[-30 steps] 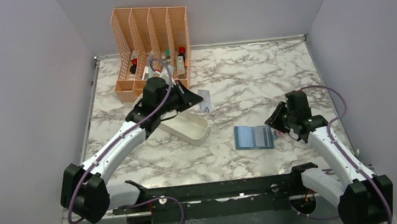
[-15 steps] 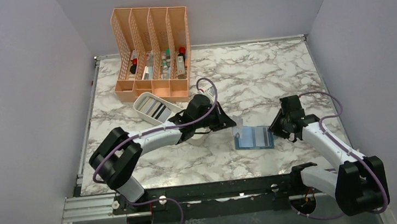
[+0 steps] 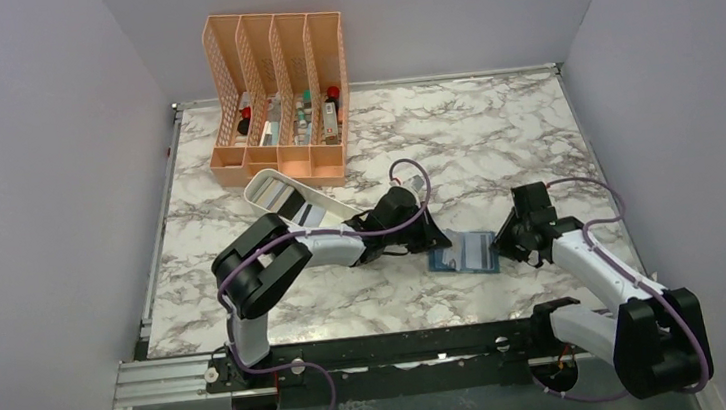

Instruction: Put the credit cards into the card holder

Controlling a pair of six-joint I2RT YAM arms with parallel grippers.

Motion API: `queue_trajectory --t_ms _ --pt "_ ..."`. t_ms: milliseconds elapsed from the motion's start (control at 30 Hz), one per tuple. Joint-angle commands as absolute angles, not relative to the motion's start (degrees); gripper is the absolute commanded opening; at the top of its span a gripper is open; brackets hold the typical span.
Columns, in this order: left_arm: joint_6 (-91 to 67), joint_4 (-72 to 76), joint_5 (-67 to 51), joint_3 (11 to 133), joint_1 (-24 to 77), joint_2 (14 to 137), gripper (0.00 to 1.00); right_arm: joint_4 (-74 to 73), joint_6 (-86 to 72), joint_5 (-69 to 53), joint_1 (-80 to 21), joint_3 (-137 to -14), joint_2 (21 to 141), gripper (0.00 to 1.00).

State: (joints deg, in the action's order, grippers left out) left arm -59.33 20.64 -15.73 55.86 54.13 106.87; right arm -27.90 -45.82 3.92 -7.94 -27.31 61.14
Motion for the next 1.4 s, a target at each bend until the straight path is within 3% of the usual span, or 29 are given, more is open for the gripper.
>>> queue_trajectory --t_ms 0,1367 --pt "-59.1 23.29 -13.65 57.51 54.23 107.93 0.0 -26.53 -46.84 -0.23 -8.26 -25.41 58.21 0.3" --pt "-58.12 19.65 -10.25 59.57 54.23 113.14 0.0 -26.18 -44.58 -1.65 -8.26 -24.49 55.61 0.23"
